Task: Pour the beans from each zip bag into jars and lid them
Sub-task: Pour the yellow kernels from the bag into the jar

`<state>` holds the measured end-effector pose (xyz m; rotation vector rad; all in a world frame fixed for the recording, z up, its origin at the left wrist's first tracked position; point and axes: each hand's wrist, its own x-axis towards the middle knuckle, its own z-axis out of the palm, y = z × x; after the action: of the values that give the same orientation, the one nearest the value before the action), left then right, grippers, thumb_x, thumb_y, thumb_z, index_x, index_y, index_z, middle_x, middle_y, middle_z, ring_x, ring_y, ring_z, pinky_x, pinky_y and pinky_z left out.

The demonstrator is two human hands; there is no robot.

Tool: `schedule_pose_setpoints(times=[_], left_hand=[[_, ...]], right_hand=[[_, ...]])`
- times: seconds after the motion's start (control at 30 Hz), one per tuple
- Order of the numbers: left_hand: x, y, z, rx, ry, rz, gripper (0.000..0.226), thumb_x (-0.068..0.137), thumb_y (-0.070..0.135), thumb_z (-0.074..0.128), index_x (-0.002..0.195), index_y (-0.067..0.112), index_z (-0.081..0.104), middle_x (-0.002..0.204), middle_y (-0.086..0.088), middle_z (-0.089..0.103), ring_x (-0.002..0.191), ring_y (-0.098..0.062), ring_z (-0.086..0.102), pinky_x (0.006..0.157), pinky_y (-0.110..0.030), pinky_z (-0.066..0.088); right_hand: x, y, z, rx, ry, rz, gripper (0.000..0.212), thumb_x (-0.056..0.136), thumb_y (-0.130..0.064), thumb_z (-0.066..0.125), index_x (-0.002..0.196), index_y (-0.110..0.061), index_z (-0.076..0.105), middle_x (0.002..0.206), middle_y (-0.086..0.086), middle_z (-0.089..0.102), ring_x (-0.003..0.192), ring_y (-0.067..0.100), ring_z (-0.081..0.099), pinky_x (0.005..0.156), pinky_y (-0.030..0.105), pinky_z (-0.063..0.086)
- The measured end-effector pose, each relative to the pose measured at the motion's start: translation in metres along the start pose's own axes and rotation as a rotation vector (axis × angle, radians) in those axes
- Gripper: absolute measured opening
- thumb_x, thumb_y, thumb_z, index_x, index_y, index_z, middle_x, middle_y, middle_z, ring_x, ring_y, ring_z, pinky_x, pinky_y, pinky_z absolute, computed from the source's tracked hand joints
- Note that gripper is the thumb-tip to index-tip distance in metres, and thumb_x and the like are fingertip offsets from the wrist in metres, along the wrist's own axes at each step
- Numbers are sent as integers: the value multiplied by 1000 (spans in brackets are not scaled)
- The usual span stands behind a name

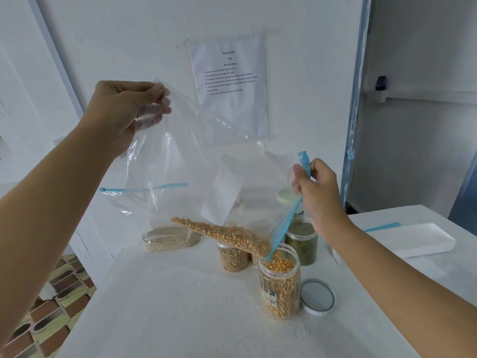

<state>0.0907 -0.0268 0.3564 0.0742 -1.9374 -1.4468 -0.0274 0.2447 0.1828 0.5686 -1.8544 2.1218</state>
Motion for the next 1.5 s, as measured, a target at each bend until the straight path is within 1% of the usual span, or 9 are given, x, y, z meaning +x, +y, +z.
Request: schedule_pose_setpoints(times=[0.23, 0.37, 0.5, 0.63, 0.8, 0.9, 1.03, 1.2, 1.5], left_hand=[[-1, 0, 0, 6, 7, -9, 6, 93, 17, 72, 93, 12, 77, 77, 1, 73, 81, -16, 72, 80, -27, 58], [-4, 2, 1, 57, -5, 5, 7, 94, 18, 72, 93, 13, 77, 77, 1, 73, 79, -15, 72, 78, -25, 57], [-6, 0, -1, 179, -18, 72, 10, 95, 22, 72, 92, 15, 78, 79, 1, 75, 80, -15, 74, 77, -25, 57], [-8, -7, -1, 272, -9, 167, 13, 99, 18, 68, 89, 17, 76, 75, 5, 74, 73, -12, 73, 74, -25, 57], [-11, -15, 3, 441, -10, 300, 27, 106, 17, 55, 82, 22, 64, 79, 3, 67, 69, -11, 70, 71, -29, 53], [-12, -16, 4, 545, 3, 342, 22, 108, 25, 49, 89, 23, 60, 81, 1, 70, 68, -15, 70, 73, -34, 54], [-20, -15, 10, 711, 56, 444, 18, 109, 25, 42, 101, 15, 55, 72, -6, 69, 59, -20, 62, 67, -27, 50], [-17, -14, 16, 683, 52, 426, 16, 108, 23, 41, 97, 17, 51, 67, -8, 64, 50, -13, 53, 55, -12, 40], [-12, -15, 20, 563, 22, 362, 19, 107, 27, 41, 90, 23, 50, 59, 2, 59, 51, -14, 47, 58, -27, 41]], right_hand=[[-1, 1, -1, -9, 3, -10, 29, 105, -16, 54, 88, 5, 42, 71, 12, 40, 56, 9, 34, 54, 14, 36], [-2, 4, -4, 6, 19, 3, 24, 105, -16, 54, 86, -6, 43, 67, 7, 42, 56, 8, 36, 56, 15, 37], [-5, 9, -7, 18, 44, 23, 25, 105, -19, 54, 85, -9, 42, 64, 3, 45, 58, 11, 40, 64, 23, 40], [-8, 10, -5, 28, 57, 14, 23, 106, -21, 52, 89, -9, 43, 63, 1, 44, 56, 7, 40, 59, 15, 40], [-10, 13, -5, 46, 69, 15, 23, 107, -21, 51, 89, -9, 42, 64, 1, 43, 56, 6, 41, 60, 16, 40], [-11, 14, -4, 58, 75, 19, 26, 107, -21, 51, 85, -11, 39, 63, 0, 43, 55, 6, 40, 60, 17, 39], [-12, 14, -3, 65, 92, 20, 28, 107, -20, 50, 83, -14, 37, 62, 0, 41, 53, 5, 39, 58, 17, 38], [-13, 17, -3, 83, 99, 31, 29, 107, -21, 49, 82, -16, 37, 62, -3, 41, 56, 8, 38, 62, 22, 38], [-12, 19, -3, 97, 118, 21, 30, 107, -20, 50, 80, -17, 37, 62, -4, 41, 56, 8, 39, 64, 24, 39]])
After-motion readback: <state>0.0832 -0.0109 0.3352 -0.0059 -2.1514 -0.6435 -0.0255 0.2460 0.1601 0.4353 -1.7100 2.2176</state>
